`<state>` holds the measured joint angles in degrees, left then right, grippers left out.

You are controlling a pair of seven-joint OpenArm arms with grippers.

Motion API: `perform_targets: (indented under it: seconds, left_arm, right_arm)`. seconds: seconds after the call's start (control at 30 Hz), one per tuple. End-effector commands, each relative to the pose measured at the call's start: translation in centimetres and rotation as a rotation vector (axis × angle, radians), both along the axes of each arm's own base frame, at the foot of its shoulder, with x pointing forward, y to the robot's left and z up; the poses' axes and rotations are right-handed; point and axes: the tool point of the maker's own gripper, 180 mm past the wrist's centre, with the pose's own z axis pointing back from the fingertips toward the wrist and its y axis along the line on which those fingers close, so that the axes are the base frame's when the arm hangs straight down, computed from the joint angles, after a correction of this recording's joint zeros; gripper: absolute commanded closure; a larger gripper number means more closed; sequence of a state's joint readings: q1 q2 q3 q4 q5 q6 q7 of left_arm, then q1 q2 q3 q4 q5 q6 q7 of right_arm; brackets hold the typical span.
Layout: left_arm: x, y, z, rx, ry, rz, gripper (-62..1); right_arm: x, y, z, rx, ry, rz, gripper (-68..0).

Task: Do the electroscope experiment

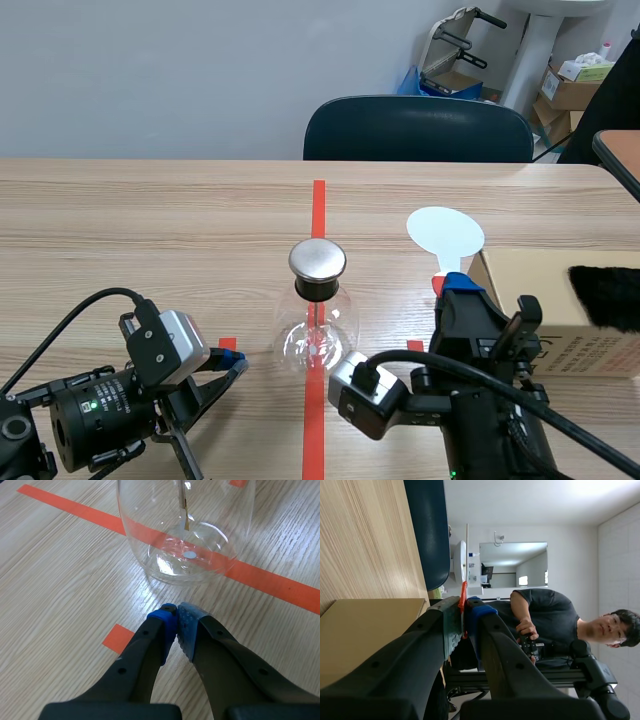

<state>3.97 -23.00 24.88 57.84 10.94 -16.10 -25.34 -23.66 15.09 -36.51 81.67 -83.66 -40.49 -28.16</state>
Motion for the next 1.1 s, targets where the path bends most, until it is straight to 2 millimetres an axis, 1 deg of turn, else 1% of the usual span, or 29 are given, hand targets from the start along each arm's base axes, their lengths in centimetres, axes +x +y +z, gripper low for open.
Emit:
perform_targets:
  seconds: [0.0, 0.2, 0.33, 0.4, 0.53, 0.7, 0.8, 0.93, 1.07]
  left_arm:
    - [0.5, -0.6, 1.1, -0.031, -0.035, -0.003, -3.6]
    - [0.3, -0.8, 1.3, -0.033, -0.050, -0.018, -3.6]
    - [0.3, -0.8, 1.3, -0.034, -0.049, -0.017, -3.6]
    - [0.4, -0.9, 1.4, -0.042, -0.048, -0.012, -3.6]
    - [0.5, -0.8, 1.5, -0.056, -0.045, -0.001, -3.6]
    - [0.7, -0.8, 1.8, -0.085, -0.036, 0.021, -3.6]
    - [0.9, -0.8, 2.0, -0.110, -0.028, 0.039, -3.6]
    - [1.0, -0.8, 2.1, -0.125, -0.023, 0.051, -3.6]
    - [1.0, -1.0, 2.1, -0.131, -0.018, 0.055, -3.6]
  right_arm:
    - [0.4, -0.2, 0.8, 0.003, -0.031, 0.001, -1.0]
    - [0.4, 0.1, 0.9, 0.002, -0.032, 0.017, -1.0]
    - [0.2, 0.8, 1.1, 0.007, -0.045, 0.058, -1.0]
    - [0.1, 1.5, 1.5, 0.016, -0.067, 0.097, -1.0]
    - [-0.3, 3.0, 1.6, 0.010, -0.075, 0.186, -1.0]
    - [-1.2, 5.7, 1.7, -0.005, -0.082, 0.343, -1.0]
    - [-1.9, 7.0, 1.7, -0.013, -0.085, 0.421, -1.0]
    - [-2.5, 8.0, 1.7, -0.019, -0.088, 0.487, -1.0]
    - [-2.9, 8.6, 1.7, -0.023, -0.090, 0.526, -1.0]
